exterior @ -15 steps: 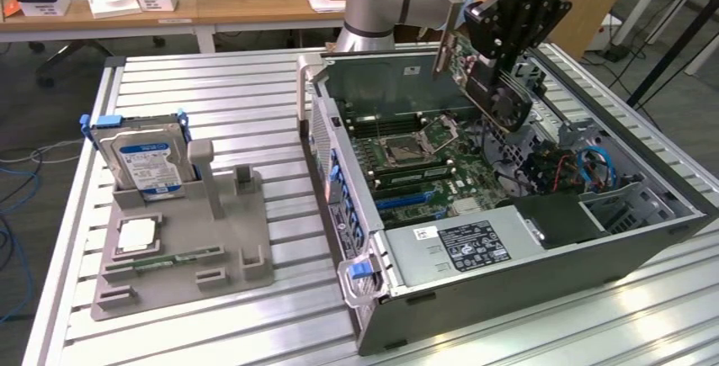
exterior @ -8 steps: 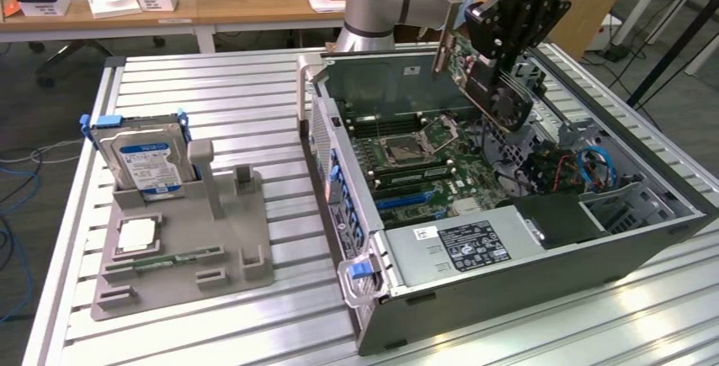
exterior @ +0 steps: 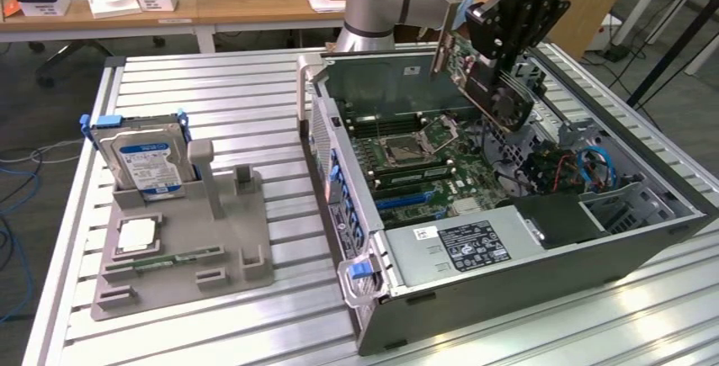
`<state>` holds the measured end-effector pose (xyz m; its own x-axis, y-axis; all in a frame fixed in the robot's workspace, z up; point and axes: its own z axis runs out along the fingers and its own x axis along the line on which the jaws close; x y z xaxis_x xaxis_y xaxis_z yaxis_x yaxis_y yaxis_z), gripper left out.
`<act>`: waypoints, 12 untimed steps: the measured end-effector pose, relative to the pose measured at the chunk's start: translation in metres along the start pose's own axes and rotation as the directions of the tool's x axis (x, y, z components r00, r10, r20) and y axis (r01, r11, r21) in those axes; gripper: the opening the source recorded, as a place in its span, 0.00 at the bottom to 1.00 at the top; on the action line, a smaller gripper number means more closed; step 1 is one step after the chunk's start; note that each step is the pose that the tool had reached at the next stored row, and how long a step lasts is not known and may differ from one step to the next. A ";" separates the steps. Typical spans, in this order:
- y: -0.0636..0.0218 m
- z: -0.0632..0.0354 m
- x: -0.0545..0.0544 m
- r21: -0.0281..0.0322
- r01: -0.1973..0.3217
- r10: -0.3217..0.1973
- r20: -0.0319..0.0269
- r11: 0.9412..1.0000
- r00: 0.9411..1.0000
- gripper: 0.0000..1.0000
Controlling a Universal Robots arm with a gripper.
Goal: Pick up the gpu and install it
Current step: 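Insert the gpu into the slot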
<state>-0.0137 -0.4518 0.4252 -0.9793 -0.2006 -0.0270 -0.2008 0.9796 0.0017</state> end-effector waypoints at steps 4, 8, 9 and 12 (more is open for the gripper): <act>0.0000 0.0000 0.000 0.000 0.011 -0.011 0.000 1.000 1.000 0.26; 0.0000 0.0000 0.000 -0.001 0.020 -0.020 0.000 1.000 1.000 0.26; 0.0000 0.0000 0.000 -0.001 0.023 -0.023 0.000 1.000 1.000 0.26; 0.0000 0.0000 0.000 -0.001 0.030 -0.030 0.000 1.000 1.000 0.26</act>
<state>-0.0136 -0.4518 0.4252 -0.9728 -0.2302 -0.0270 -0.2304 0.9731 0.0017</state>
